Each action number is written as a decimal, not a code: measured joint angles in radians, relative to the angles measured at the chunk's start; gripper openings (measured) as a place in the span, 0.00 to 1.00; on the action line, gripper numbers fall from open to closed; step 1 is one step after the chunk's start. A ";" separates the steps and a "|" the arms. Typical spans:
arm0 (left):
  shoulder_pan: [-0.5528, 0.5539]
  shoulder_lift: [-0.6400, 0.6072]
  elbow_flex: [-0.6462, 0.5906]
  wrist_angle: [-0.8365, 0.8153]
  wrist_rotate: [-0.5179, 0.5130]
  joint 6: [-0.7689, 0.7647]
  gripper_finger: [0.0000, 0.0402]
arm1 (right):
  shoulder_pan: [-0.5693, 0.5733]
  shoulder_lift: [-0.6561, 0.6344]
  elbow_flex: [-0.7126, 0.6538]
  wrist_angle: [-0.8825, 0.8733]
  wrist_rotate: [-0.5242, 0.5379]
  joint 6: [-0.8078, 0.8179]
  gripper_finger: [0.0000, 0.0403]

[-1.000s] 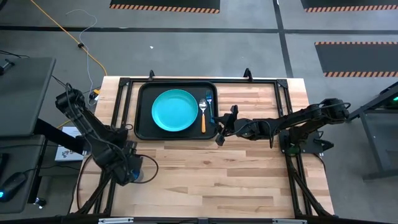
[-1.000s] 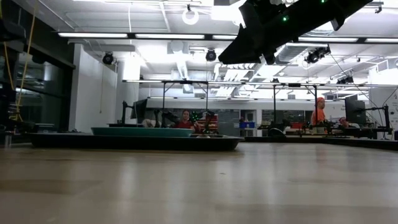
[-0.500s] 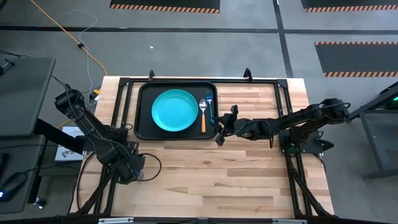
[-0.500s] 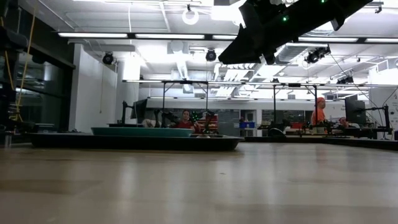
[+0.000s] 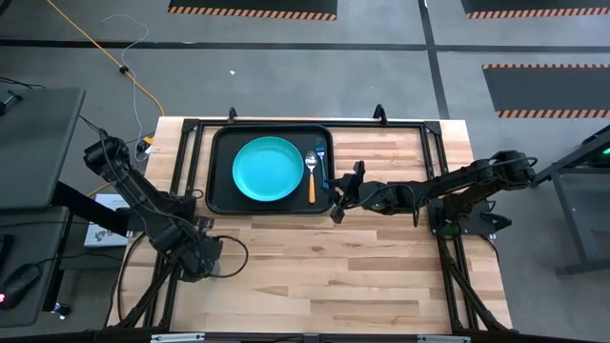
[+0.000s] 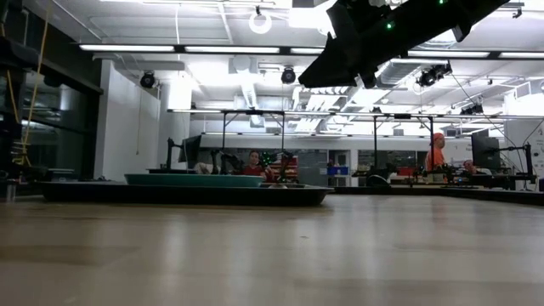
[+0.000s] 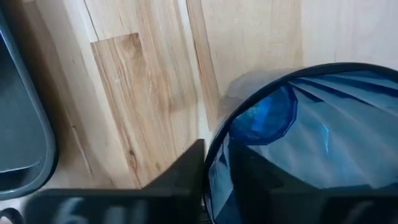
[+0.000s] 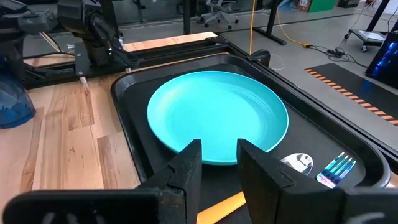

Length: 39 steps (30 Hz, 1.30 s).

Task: Pick and place plate/cup/fork/spoon on tray
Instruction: Put the blue glass on the black serving tray

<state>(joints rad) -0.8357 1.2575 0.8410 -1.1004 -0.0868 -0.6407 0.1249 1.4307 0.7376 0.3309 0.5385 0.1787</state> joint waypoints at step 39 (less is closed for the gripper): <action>1.463 -0.108 0.485 -0.166 -0.336 0.767 0.00 | 0.000 0.001 0.000 0.010 -0.034 0.004 0.23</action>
<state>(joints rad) 0.6272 1.1495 1.3260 -1.2665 -0.4227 0.1264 0.1246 1.4315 0.7376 0.3405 0.5044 0.1829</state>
